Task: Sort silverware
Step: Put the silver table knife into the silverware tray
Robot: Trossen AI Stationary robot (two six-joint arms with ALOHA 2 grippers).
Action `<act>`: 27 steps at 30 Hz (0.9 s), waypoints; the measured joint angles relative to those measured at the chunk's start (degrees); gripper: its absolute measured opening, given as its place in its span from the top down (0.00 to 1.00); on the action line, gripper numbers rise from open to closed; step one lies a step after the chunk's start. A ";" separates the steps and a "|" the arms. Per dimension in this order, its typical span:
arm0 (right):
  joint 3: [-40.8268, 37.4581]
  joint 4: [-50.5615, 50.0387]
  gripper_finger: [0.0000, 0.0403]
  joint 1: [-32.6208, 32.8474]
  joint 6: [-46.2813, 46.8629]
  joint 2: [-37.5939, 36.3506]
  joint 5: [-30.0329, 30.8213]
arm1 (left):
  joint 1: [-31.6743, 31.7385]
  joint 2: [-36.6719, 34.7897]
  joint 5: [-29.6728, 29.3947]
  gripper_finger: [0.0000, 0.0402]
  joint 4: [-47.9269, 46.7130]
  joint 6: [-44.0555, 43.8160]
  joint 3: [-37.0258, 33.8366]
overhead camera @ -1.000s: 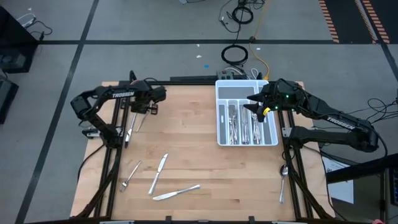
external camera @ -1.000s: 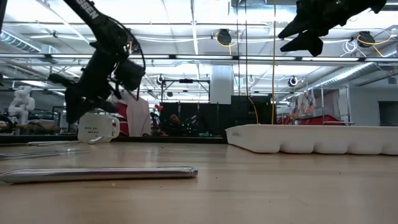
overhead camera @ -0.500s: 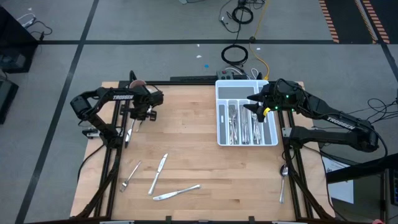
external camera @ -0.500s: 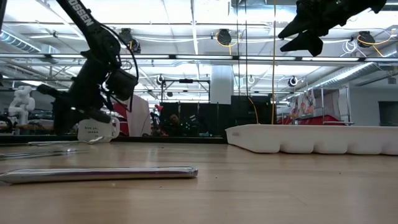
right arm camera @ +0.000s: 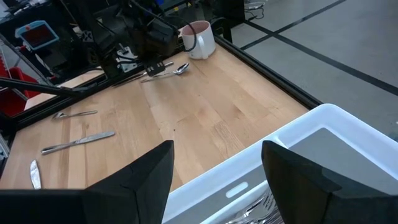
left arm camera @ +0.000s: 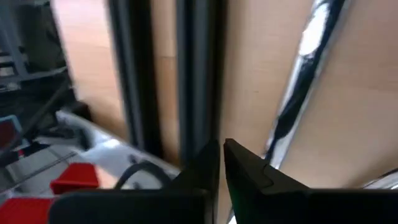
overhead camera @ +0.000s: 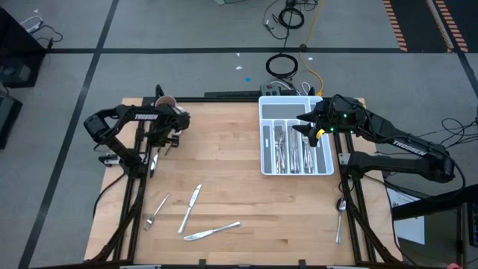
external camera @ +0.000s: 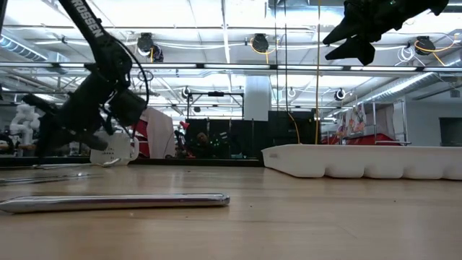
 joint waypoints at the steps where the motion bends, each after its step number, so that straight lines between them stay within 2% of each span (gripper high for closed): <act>1: 0.00 0.00 0.42 0.00 0.00 0.02 0.00 | -0.06 0.00 0.49 0.94 1.13 0.02 -0.66; 4: 0.00 0.00 0.42 0.00 0.02 0.00 0.00 | -0.55 0.00 4.14 0.98 4.33 0.03 -2.87; 10: 0.00 0.04 0.42 0.00 -0.16 0.00 0.17 | -4.69 -0.07 9.71 0.99 10.21 -3.41 -3.90; 16: 0.00 0.04 0.42 0.00 -0.24 0.02 0.20 | -10.75 0.00 16.57 0.99 14.75 -7.49 1.59; 21: 0.00 0.52 0.42 0.00 -0.45 0.04 0.26 | -13.76 -0.04 19.68 0.99 23.36 -9.01 3.67; 27: 0.00 4.32 0.42 0.01 0.06 0.83 0.17 | -18.35 -0.09 23.66 0.99 39.69 -9.30 8.54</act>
